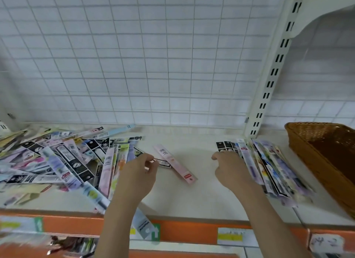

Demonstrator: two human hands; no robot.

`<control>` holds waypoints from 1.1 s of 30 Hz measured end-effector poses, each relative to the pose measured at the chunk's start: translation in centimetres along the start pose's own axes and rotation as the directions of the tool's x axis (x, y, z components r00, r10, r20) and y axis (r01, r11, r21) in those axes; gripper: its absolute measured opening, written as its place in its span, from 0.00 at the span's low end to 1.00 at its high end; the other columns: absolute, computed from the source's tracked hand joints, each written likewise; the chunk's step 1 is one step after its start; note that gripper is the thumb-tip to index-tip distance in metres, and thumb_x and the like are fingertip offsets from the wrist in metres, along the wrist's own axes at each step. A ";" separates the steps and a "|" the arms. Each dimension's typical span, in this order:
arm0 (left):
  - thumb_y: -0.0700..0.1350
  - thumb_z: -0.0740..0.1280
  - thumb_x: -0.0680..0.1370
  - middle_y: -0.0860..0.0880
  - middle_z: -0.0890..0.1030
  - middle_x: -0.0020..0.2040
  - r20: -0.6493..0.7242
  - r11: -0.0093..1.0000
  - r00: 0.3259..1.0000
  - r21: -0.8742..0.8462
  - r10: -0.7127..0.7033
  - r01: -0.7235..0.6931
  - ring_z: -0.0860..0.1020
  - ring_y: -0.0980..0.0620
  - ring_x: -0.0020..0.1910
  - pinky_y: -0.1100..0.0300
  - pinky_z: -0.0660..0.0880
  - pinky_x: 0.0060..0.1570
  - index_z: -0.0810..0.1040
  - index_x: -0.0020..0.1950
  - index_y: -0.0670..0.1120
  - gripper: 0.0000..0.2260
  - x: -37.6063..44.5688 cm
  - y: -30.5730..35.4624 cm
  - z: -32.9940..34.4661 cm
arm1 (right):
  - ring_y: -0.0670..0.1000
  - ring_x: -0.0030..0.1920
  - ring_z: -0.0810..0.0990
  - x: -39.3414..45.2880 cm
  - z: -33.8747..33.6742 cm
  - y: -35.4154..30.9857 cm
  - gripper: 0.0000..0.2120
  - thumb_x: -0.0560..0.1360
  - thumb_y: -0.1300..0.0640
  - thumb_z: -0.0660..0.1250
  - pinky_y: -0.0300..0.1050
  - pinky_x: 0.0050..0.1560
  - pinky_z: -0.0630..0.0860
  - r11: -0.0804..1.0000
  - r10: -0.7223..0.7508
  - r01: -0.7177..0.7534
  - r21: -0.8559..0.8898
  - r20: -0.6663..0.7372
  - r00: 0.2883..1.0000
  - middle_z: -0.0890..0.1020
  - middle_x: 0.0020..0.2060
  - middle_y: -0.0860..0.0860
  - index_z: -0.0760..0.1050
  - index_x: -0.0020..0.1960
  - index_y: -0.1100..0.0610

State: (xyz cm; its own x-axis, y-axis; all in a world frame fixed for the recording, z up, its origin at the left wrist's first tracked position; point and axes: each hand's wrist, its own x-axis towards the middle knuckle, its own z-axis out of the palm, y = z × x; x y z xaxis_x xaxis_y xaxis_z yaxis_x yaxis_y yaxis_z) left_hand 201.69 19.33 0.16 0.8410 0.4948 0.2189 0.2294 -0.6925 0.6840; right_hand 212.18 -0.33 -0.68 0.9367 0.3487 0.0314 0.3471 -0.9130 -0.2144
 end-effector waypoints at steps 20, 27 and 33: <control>0.45 0.62 0.79 0.51 0.79 0.43 -0.122 0.998 0.992 0.051 -0.028 0.035 0.77 0.53 0.39 0.63 0.70 0.43 0.78 0.58 0.44 0.10 -1.5 -5.5 -6.3 | 0.57 0.40 0.73 2.7 1.5 -8.5 0.18 0.77 0.48 0.59 0.42 0.31 0.65 0.995 -0.070 0.056 0.081 0.182 0.981 0.68 0.29 0.52 0.70 0.33 0.57; 0.46 0.62 0.79 0.52 0.78 0.42 -0.097 1.000 0.995 0.016 -0.016 0.018 0.77 0.52 0.39 0.62 0.71 0.43 0.78 0.56 0.43 0.11 -0.4 -5.5 -6.1 | 0.53 0.42 0.77 2.2 0.2 -8.1 0.07 0.75 0.55 0.62 0.41 0.35 0.68 0.991 0.043 -0.041 0.124 -0.011 0.999 0.81 0.45 0.50 0.77 0.50 0.50; 0.45 0.63 0.78 0.50 0.80 0.45 -0.111 0.999 0.993 0.009 -0.041 0.042 0.77 0.51 0.40 0.61 0.71 0.45 0.77 0.60 0.43 0.12 0.2 -6.5 -6.7 | 0.53 0.43 0.80 2.0 0.2 -9.1 0.03 0.76 0.53 0.60 0.41 0.34 0.69 0.964 0.005 0.014 0.267 -0.072 0.997 0.84 0.41 0.49 0.72 0.44 0.49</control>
State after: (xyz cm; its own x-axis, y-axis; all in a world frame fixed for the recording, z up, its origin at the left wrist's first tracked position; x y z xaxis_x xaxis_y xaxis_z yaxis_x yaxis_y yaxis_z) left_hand 197.14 27.41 0.43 0.7713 0.5778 0.2670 0.2685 -0.6757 0.6865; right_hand 210.91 8.75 1.12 0.9394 0.3280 0.1001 0.3355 -0.8183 -0.4668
